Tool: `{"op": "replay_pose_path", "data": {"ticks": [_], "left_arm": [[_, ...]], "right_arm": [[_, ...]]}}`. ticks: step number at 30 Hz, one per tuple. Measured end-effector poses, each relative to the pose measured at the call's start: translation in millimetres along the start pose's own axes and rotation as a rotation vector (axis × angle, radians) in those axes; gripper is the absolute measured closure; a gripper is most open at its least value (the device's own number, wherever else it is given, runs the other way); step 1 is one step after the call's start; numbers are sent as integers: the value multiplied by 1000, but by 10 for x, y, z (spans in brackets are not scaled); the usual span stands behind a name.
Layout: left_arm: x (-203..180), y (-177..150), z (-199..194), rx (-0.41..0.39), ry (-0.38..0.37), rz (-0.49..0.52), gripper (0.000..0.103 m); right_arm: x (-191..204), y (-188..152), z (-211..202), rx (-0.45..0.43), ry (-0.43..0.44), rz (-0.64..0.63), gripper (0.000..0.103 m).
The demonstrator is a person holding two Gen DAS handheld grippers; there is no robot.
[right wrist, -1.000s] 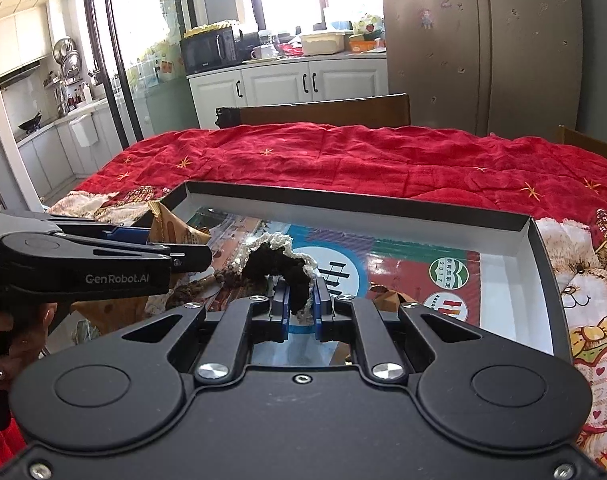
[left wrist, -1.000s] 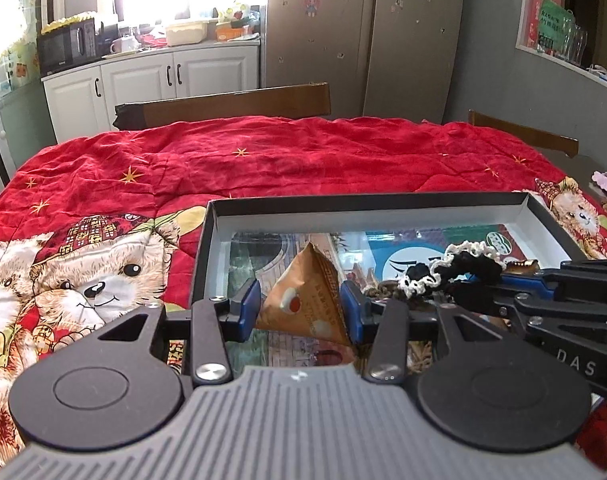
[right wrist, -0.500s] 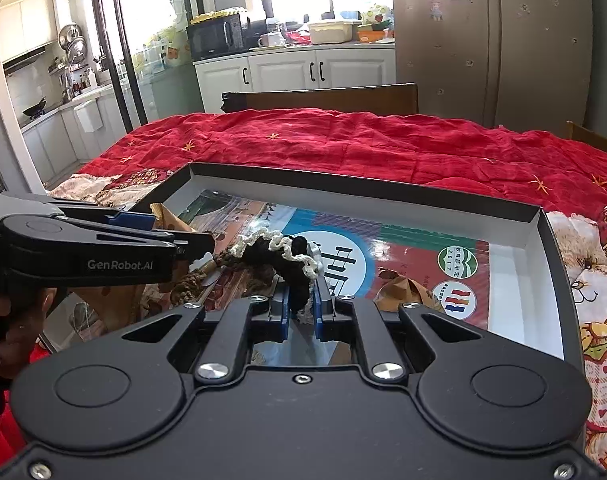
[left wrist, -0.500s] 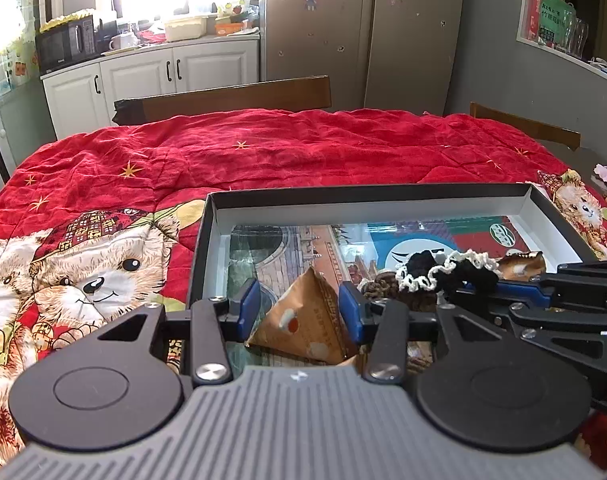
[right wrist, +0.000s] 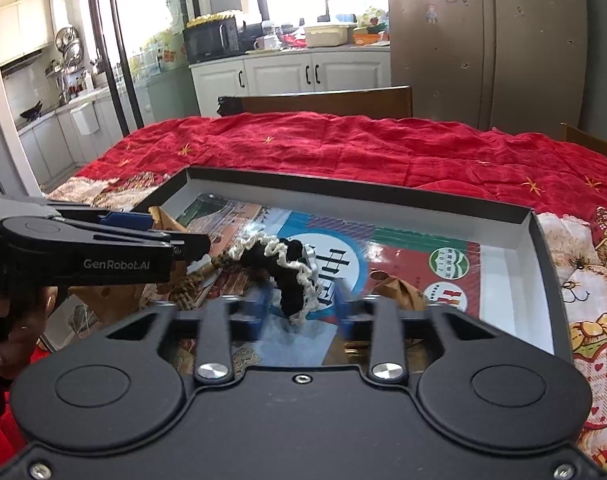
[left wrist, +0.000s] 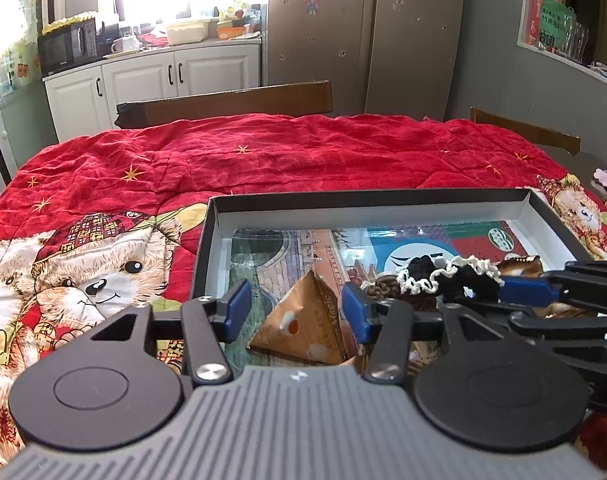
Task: Organize objects
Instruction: 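Lower the packet into the box and open the left tool while the right tool releases the scrunchie, then lift both open tools up out of the box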
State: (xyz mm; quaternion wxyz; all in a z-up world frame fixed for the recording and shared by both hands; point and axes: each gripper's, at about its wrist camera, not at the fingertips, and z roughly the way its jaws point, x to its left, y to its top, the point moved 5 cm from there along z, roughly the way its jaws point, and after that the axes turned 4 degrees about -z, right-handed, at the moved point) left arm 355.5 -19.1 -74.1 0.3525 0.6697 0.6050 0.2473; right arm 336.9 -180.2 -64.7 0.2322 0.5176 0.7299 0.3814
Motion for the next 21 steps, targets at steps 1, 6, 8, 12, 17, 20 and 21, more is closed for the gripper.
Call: {"op": "replay_pose_path", "data": {"ticks": [1, 6, 8, 12, 17, 20, 21], "left_arm": [[4, 2, -13, -6, 3, -5, 30], [-11, 27, -113, -39, -6, -12, 22], [-15, 38, -150, -49, -9, -18, 20], [-10, 54, -234, -69, -9, -29, 17], [1, 68, -357, -85, -18, -43, 17], [-5, 79, -447, -99, -18, -44, 17], [-11, 82, -478, -103, -18, -45, 17]], "right_arm": [[-7, 2, -22, -6, 1, 1, 62], [-21, 21, -106, -26, 8, 4, 62], [-12, 28, -134, -31, 7, 2, 62], [-17, 39, -233, -49, 9, 6, 62], [-37, 74, -394, -79, 12, 13, 62], [-49, 96, -490, -93, 18, 18, 62], [-49, 94, -523, -97, 20, 20, 62]]}}
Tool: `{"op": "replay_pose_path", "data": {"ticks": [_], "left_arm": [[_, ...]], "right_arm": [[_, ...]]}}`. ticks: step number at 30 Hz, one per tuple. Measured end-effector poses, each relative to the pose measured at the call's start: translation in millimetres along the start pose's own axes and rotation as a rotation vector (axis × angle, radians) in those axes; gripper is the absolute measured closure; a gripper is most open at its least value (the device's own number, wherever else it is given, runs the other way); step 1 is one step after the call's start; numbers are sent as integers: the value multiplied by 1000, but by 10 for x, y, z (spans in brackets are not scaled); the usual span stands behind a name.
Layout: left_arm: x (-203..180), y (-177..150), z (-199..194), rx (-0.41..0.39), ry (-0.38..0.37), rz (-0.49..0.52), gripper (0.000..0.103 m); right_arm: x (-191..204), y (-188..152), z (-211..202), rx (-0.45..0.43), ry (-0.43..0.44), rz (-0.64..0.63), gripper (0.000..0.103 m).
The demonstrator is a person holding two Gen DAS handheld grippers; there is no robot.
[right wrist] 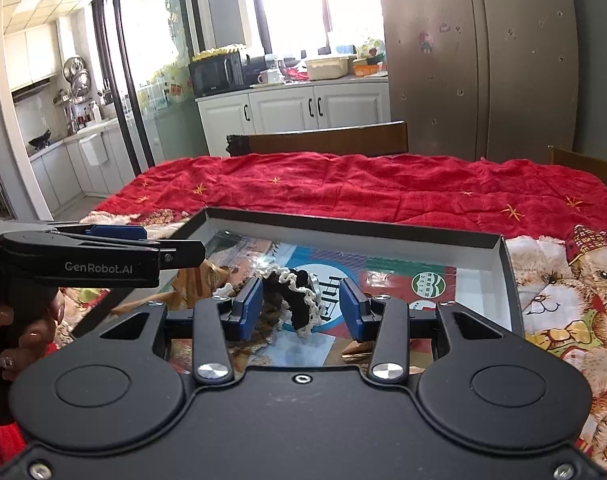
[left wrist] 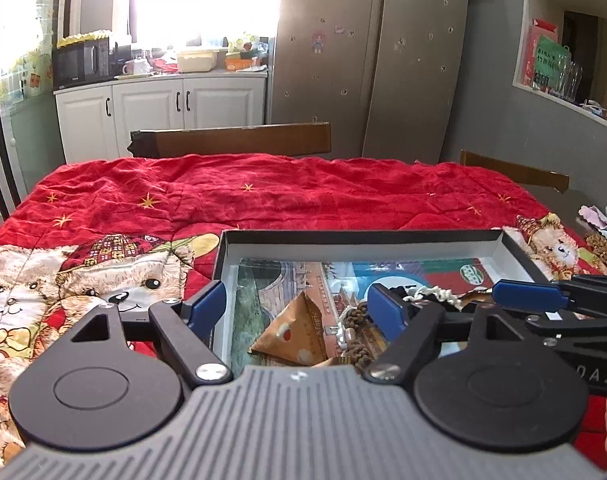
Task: Organize objects
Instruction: 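Lift both open tools up out of the box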
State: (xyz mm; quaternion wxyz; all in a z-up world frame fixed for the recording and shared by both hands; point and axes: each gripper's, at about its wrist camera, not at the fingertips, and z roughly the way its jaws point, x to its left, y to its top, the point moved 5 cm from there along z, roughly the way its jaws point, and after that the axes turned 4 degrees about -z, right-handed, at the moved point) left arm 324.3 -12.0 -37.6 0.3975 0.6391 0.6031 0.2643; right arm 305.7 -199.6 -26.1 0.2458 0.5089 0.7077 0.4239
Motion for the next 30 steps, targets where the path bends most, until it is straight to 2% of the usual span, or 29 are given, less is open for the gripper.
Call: {"op": "replay_pose_path", "data": {"ticks": [17, 30], "left_arm": [[-74, 61, -537, -66, 2, 7, 16], [-209, -48, -998, -97, -38, 51, 16]], "right_arm": [[101, 78, -605, -65, 23, -21, 62], [229, -25, -1155, -103, 44, -53, 62]]}}
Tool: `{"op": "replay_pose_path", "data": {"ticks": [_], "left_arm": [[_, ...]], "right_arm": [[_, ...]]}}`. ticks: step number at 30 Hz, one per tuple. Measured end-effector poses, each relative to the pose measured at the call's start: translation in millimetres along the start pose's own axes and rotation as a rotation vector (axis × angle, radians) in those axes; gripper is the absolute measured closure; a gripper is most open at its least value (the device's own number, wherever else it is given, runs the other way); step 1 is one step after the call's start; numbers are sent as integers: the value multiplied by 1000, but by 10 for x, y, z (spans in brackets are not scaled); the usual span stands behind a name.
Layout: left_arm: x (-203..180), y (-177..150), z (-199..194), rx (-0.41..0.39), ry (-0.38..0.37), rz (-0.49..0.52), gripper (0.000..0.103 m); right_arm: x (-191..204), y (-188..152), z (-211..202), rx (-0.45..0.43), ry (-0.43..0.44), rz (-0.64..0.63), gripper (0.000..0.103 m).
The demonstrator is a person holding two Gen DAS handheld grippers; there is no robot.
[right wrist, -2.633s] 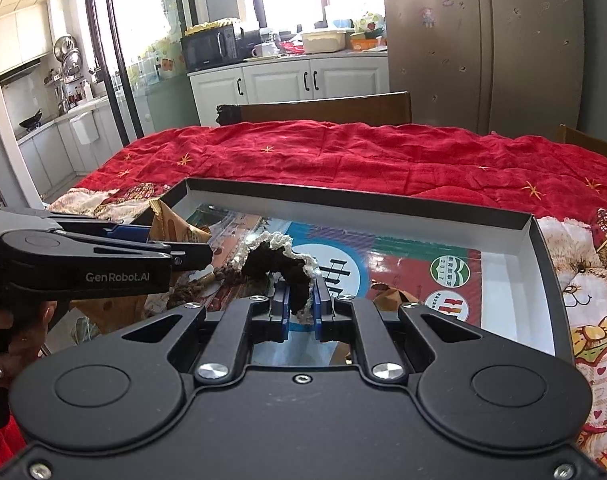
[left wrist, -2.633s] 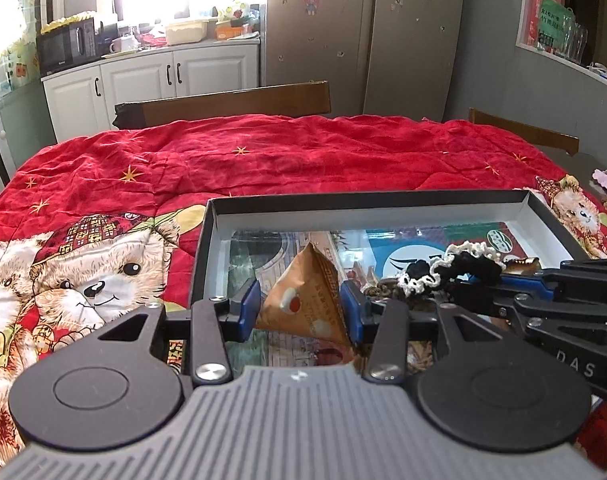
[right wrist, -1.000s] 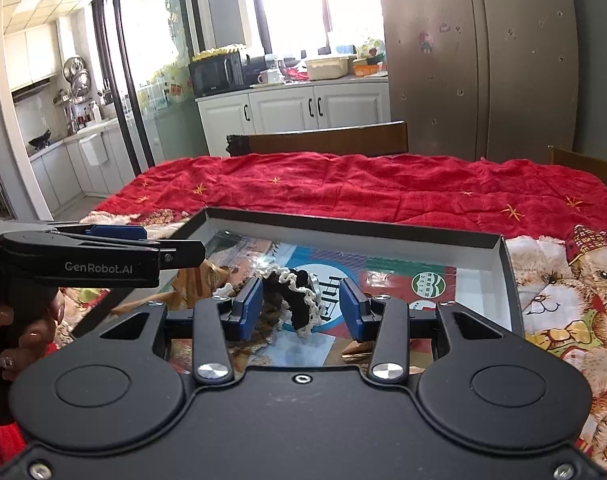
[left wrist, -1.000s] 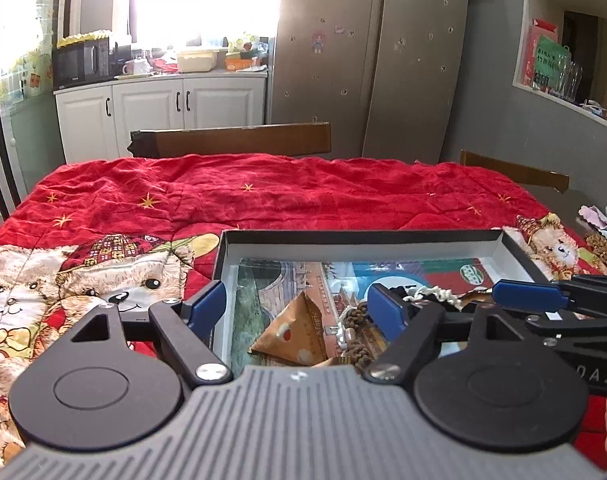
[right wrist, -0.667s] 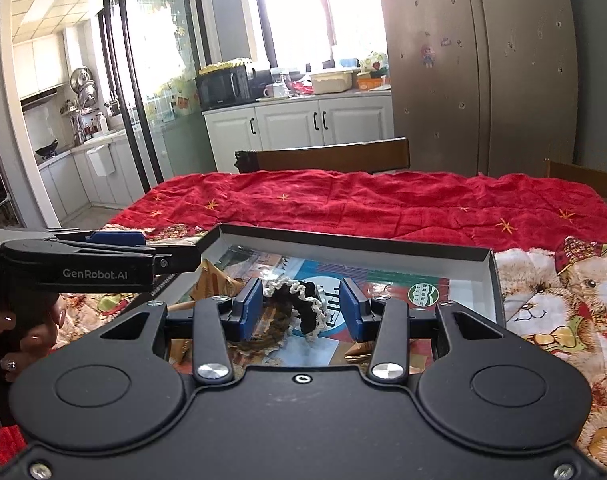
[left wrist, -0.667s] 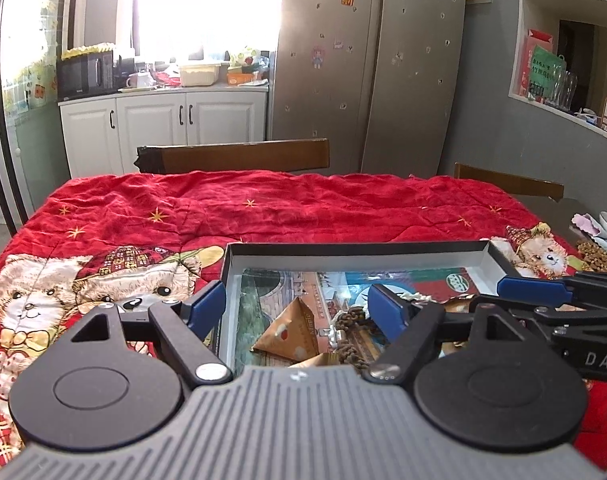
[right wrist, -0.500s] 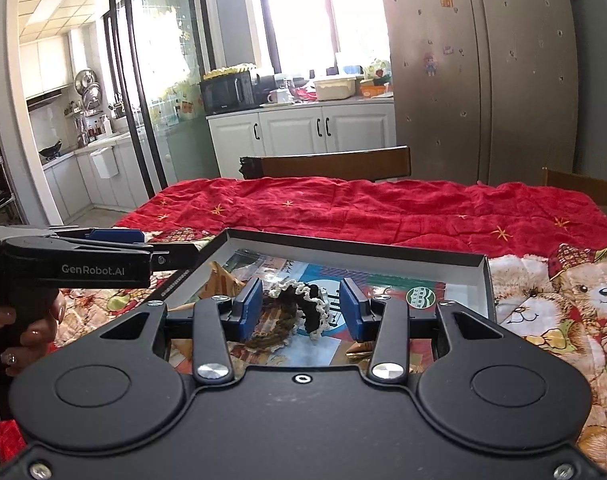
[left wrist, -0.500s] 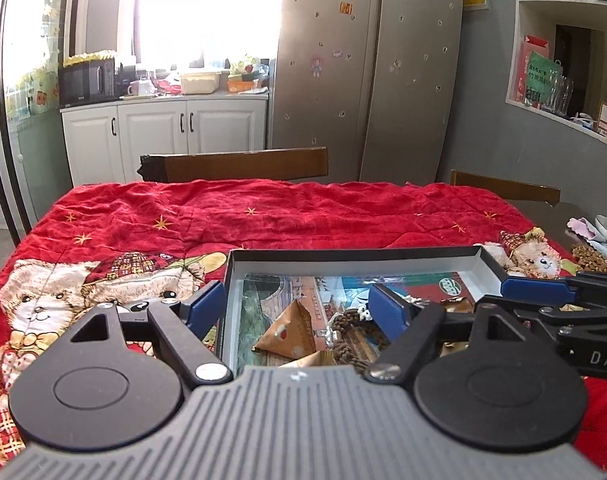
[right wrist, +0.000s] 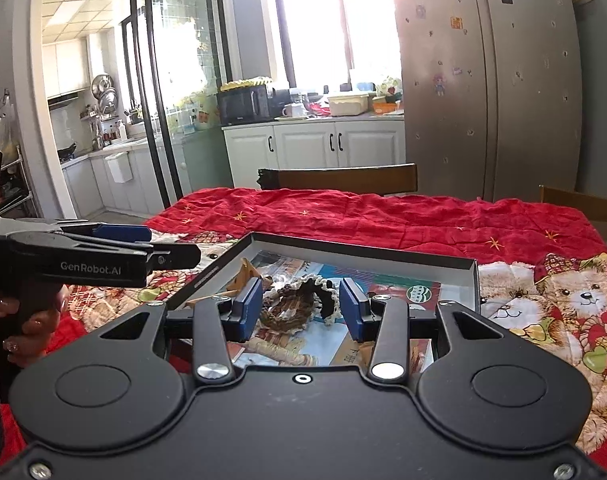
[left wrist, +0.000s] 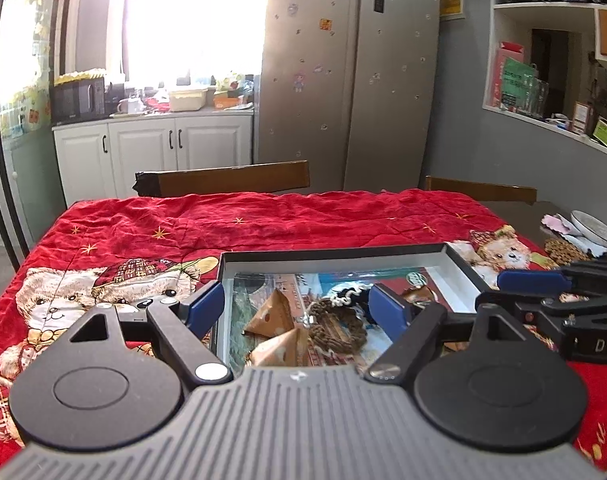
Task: Organize objects
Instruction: 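Lift both open tools up out of the box, then move both open tools toward the cream and blue scrunchies on the quilt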
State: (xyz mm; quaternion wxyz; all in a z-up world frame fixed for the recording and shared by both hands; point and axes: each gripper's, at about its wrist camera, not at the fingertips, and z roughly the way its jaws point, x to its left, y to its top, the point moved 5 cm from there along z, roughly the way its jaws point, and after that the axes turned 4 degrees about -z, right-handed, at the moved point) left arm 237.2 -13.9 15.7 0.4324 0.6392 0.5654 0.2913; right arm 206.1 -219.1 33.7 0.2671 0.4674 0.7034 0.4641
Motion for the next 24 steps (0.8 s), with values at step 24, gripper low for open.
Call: {"op": "replay_pose_path", "data": {"ticks": [24], "left_arm": [[-205, -434, -612, 20, -78, 55, 15]], "right_arm": [[153, -252, -814, -37, 1, -14, 61]]}}
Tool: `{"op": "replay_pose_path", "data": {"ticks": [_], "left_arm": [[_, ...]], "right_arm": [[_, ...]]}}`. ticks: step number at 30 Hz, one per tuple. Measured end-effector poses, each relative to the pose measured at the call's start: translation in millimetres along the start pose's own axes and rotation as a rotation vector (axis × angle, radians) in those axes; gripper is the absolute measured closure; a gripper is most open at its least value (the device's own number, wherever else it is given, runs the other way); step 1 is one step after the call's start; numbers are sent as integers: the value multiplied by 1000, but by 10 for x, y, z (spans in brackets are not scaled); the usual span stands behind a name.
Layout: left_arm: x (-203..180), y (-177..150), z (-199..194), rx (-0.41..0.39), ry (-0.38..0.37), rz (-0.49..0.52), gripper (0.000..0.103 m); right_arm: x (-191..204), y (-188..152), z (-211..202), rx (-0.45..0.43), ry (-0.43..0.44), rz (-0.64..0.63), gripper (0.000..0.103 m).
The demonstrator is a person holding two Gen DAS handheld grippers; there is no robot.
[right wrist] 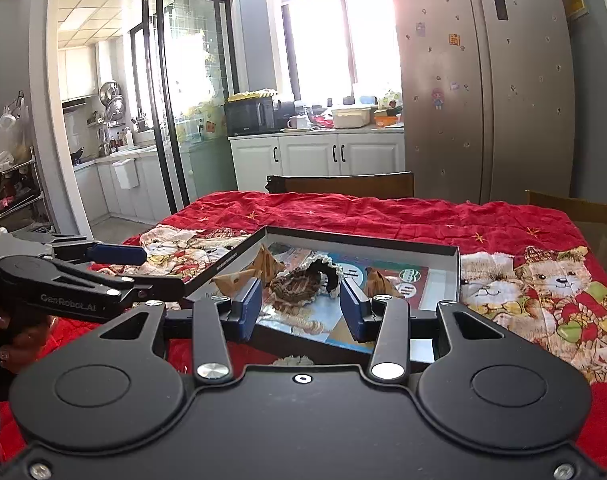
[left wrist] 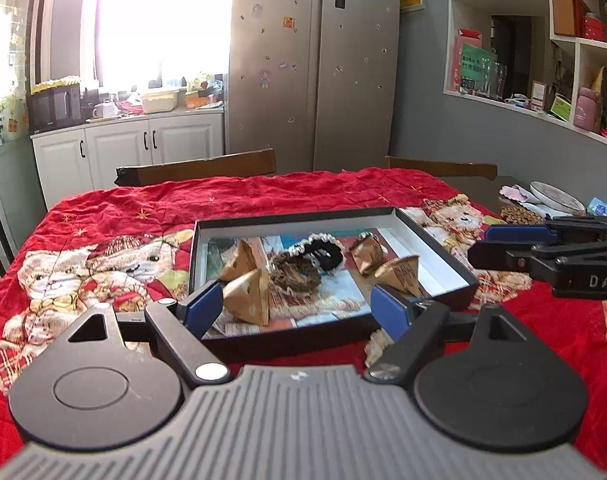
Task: Organize objects
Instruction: 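Move both open tools toward the cream and blue scrunchies on the quilt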
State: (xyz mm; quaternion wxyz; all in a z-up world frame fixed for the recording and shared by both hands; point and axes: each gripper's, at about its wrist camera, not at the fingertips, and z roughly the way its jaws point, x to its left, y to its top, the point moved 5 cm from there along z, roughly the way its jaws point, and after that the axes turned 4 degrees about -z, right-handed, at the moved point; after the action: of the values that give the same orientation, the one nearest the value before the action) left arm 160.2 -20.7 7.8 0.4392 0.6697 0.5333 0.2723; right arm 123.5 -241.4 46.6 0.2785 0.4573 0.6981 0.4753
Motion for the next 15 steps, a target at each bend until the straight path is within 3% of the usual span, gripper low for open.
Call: {"op": "replay_pose_path", "data": {"ticks": [15], "left_arm": [[-280, -544, -216, 67, -107, 110, 15]], "right_arm": [[114, -279, 30, 51, 37, -21, 62]]}}
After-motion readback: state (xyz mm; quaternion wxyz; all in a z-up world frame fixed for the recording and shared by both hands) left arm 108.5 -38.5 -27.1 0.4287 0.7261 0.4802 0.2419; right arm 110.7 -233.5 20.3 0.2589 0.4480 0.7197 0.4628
